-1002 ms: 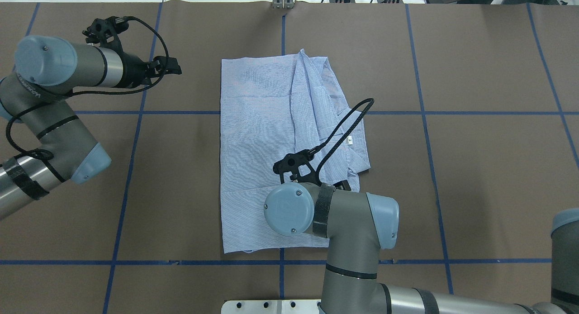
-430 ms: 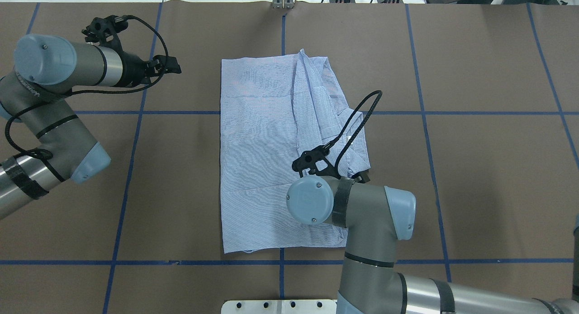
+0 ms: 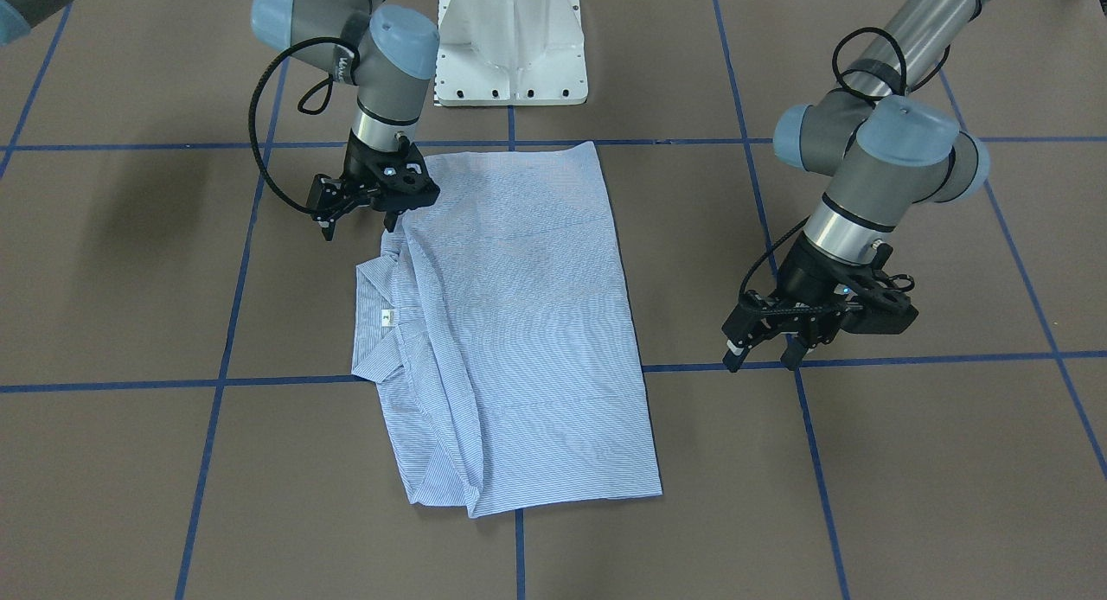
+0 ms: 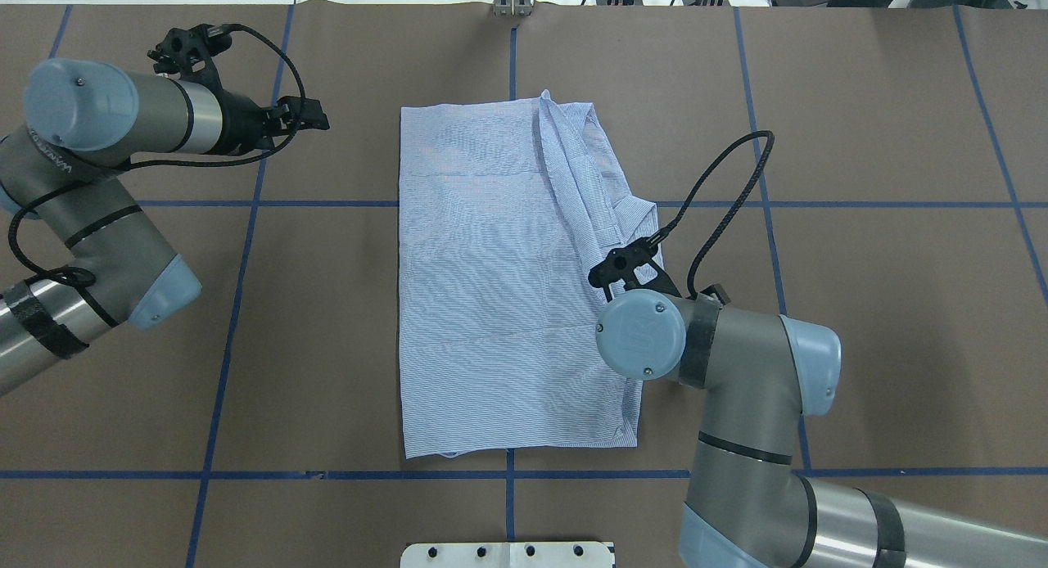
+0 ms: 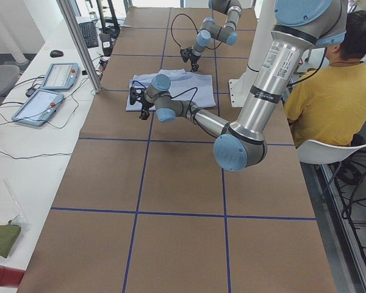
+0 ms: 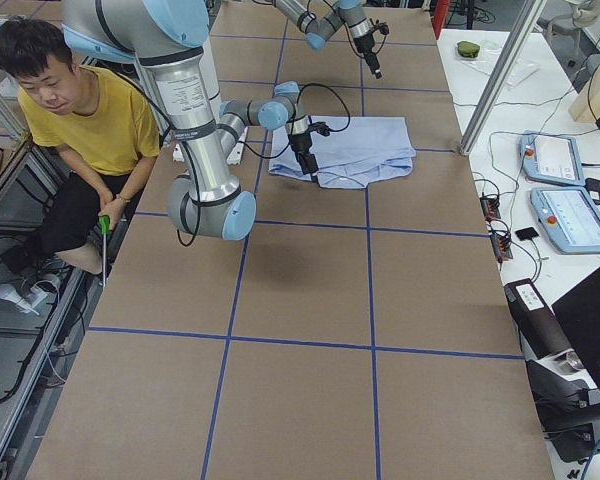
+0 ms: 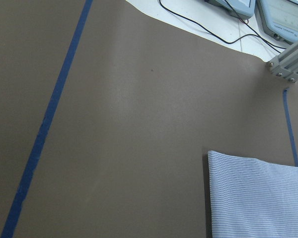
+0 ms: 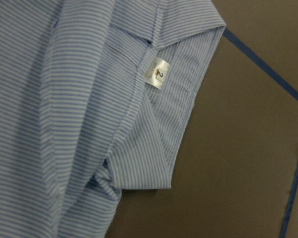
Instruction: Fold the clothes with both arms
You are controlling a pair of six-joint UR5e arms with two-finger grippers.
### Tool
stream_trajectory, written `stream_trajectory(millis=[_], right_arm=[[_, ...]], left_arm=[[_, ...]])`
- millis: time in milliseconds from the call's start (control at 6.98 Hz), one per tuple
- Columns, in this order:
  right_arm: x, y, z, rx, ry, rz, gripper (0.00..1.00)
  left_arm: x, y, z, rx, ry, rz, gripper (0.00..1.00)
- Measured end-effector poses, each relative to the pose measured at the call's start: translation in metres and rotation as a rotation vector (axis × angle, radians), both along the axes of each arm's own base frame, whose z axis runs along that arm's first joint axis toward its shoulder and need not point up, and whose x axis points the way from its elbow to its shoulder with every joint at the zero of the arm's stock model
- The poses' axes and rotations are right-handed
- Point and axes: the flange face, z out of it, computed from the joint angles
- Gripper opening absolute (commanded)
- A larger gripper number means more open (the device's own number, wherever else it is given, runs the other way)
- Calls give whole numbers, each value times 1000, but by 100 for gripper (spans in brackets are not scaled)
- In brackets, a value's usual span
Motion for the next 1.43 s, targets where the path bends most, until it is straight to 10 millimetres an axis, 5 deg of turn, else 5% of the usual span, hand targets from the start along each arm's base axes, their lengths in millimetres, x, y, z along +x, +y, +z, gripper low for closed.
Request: stream_trajectory(millis=[143, 430, 716, 1002, 1432], right_arm=[[9, -4, 0, 1, -5, 11, 100], [19, -30, -31, 8, -59, 53, 100], [-16, -60, -73, 13, -99, 86, 100], [-56, -84, -65, 6, -113, 110, 100], [-49, -95, -17, -29, -75, 98, 100]], left_arm=[[-2, -2, -1, -6, -6, -4, 100], [-6, -4, -3, -7, -8, -9, 100], [-10, -3, -4, -5, -7, -10, 100], [-13, -3, -4, -4, -7, -13, 100], [-18, 1, -14, 1, 0, -13, 100]])
